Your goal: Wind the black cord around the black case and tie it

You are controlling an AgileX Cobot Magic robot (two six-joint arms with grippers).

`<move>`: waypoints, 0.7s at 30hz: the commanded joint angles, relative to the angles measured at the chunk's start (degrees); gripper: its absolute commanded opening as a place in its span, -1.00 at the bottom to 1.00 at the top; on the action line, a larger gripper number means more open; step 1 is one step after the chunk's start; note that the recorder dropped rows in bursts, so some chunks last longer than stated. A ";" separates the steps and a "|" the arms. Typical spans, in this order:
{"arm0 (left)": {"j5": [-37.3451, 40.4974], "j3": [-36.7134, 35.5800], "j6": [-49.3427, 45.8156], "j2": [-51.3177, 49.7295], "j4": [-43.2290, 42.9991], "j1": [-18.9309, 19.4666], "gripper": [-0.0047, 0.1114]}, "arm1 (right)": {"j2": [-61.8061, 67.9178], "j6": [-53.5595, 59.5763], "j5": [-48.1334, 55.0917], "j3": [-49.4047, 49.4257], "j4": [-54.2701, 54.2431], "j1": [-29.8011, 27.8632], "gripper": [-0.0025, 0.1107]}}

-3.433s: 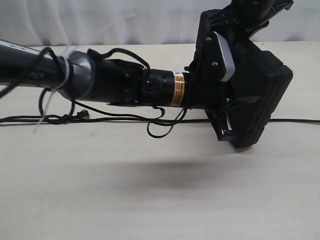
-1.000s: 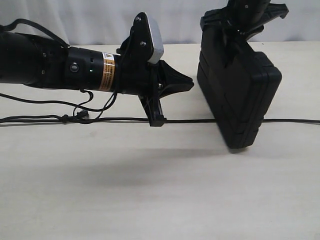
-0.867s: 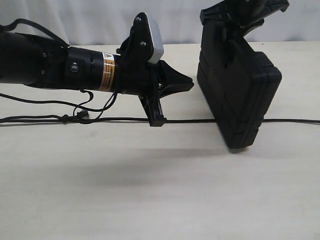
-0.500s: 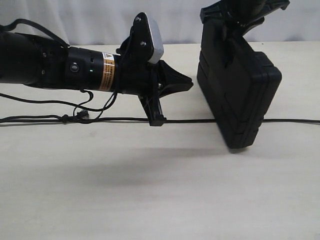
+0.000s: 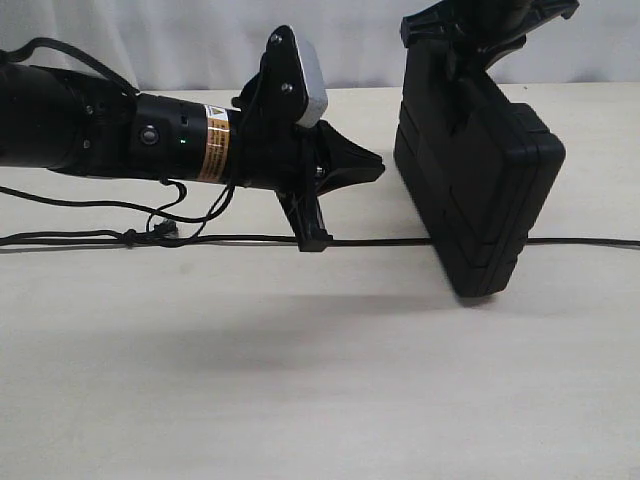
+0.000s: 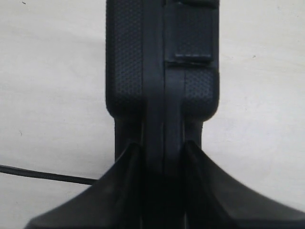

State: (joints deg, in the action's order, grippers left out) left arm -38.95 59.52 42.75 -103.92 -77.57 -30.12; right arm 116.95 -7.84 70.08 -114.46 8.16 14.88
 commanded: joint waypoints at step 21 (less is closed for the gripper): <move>80.42 0.25 13.70 0.34 -15.19 1.52 -0.92 | -0.64 2.24 -0.12 -0.20 0.21 -0.19 -0.88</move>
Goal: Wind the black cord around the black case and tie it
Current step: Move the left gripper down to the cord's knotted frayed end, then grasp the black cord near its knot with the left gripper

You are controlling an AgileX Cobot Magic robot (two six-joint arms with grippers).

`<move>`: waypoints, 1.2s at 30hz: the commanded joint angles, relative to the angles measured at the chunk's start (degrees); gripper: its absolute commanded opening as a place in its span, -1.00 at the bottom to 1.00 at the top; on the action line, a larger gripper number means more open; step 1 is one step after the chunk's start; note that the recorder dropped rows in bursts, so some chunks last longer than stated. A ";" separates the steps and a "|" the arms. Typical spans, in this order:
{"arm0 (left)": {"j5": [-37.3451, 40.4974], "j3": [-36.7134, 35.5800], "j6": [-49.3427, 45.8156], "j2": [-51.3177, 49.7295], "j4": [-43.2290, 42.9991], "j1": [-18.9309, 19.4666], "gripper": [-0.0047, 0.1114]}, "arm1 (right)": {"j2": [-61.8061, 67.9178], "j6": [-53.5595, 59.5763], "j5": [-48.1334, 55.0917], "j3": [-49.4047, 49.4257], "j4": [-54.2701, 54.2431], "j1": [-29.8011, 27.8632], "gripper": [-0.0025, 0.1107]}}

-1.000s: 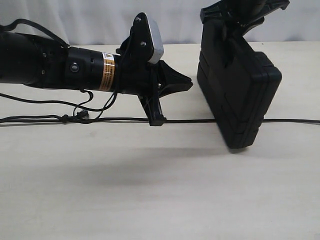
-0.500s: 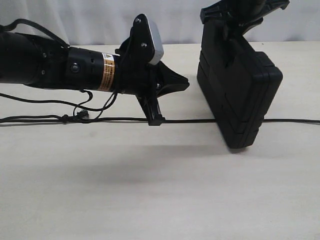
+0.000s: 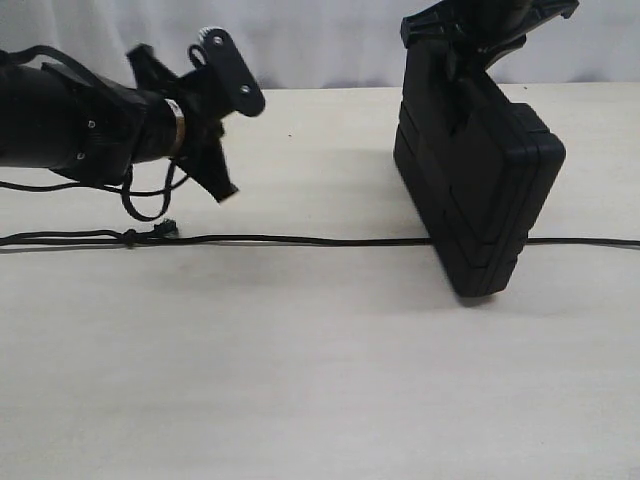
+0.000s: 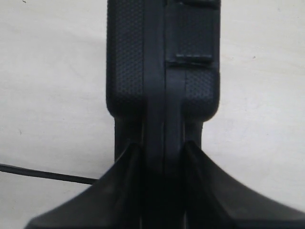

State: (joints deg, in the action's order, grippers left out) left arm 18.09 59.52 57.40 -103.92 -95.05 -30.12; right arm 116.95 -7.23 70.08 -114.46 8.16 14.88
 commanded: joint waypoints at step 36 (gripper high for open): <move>3.24 -0.09 -146.99 -11.78 118.14 24.06 -0.65 | -0.64 4.05 -0.12 -0.20 0.01 -0.19 -0.88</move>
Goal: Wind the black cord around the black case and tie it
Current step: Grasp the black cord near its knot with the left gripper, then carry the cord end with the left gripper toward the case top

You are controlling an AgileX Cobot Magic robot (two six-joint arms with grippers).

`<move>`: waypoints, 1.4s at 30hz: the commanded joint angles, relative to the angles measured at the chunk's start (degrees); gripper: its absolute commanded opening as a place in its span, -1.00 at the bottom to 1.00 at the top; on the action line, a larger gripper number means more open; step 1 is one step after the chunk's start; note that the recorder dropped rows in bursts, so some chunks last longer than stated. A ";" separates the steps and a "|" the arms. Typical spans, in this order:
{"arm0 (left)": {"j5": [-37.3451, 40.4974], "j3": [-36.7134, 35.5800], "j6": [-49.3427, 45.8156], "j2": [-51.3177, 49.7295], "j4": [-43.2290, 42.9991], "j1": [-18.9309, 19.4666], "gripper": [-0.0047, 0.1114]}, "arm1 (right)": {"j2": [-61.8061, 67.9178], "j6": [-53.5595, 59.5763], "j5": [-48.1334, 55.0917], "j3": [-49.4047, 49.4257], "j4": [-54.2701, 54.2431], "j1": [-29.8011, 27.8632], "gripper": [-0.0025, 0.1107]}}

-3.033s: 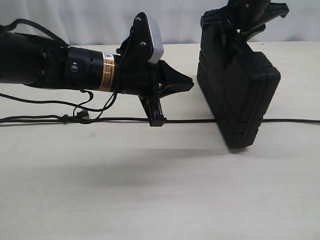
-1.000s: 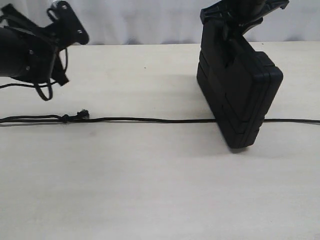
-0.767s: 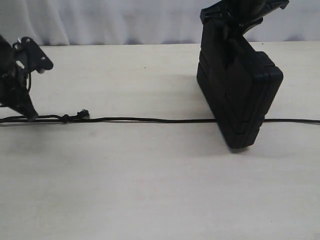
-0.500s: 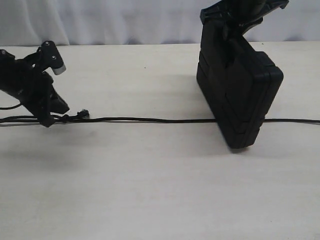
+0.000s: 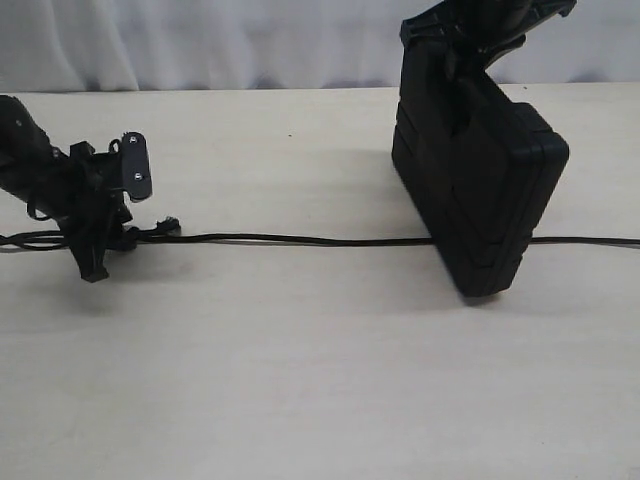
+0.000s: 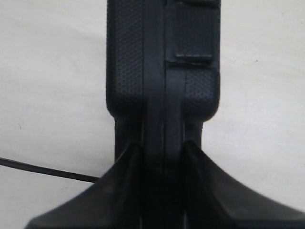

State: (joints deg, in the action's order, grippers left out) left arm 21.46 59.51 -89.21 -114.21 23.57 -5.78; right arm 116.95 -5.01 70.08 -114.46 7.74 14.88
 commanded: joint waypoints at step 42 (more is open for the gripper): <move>29.41 15.87 -1.83 -2.75 2.20 -14.43 -0.08 | -0.64 2.78 -0.12 -0.20 -1.37 -0.19 -0.88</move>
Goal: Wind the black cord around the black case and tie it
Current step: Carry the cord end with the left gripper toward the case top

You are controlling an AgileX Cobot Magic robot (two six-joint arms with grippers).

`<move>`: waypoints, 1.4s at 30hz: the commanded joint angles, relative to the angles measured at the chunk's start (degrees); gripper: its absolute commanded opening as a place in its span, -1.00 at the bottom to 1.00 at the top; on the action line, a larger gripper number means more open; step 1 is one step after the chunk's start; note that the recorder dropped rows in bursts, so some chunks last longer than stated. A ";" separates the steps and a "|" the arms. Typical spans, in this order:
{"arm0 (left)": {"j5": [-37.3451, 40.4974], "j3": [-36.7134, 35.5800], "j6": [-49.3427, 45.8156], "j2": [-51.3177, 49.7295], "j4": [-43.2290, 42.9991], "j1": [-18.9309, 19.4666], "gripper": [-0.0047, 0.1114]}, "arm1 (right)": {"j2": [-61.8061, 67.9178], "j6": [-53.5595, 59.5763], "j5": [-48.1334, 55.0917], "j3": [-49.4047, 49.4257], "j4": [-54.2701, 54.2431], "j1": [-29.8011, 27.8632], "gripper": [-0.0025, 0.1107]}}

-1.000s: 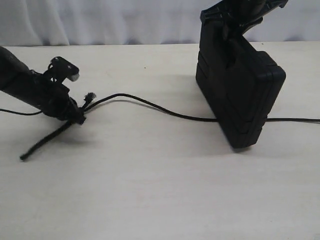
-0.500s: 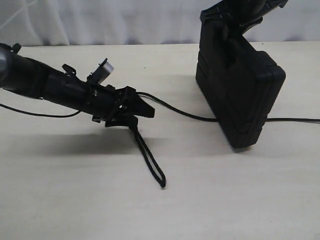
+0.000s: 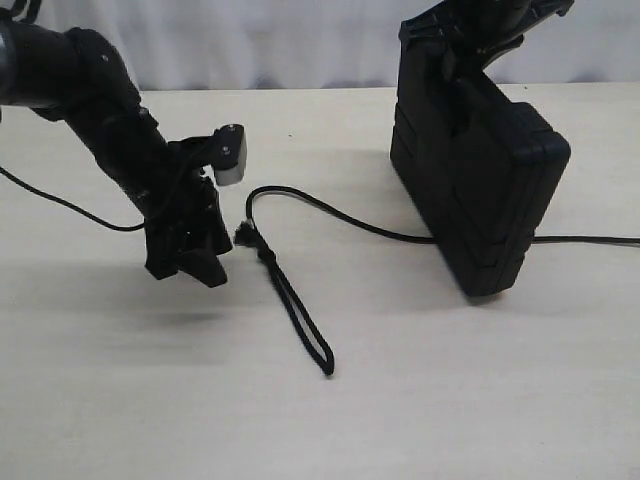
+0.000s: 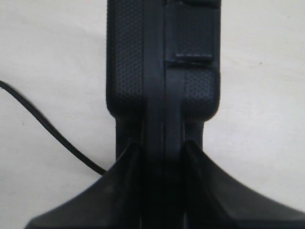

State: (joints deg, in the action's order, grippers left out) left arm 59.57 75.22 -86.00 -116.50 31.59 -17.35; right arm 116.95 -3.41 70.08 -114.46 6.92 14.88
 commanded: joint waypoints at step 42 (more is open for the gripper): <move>-62.99 0.49 7.90 3.17 1.17 -20.12 -0.92 | -0.64 2.11 -0.12 -0.20 -0.55 -0.19 -0.88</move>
State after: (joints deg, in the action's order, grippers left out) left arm -1.04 75.55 -78.44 -113.66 36.93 -35.89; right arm 116.95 -2.31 70.08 -114.46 6.51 14.88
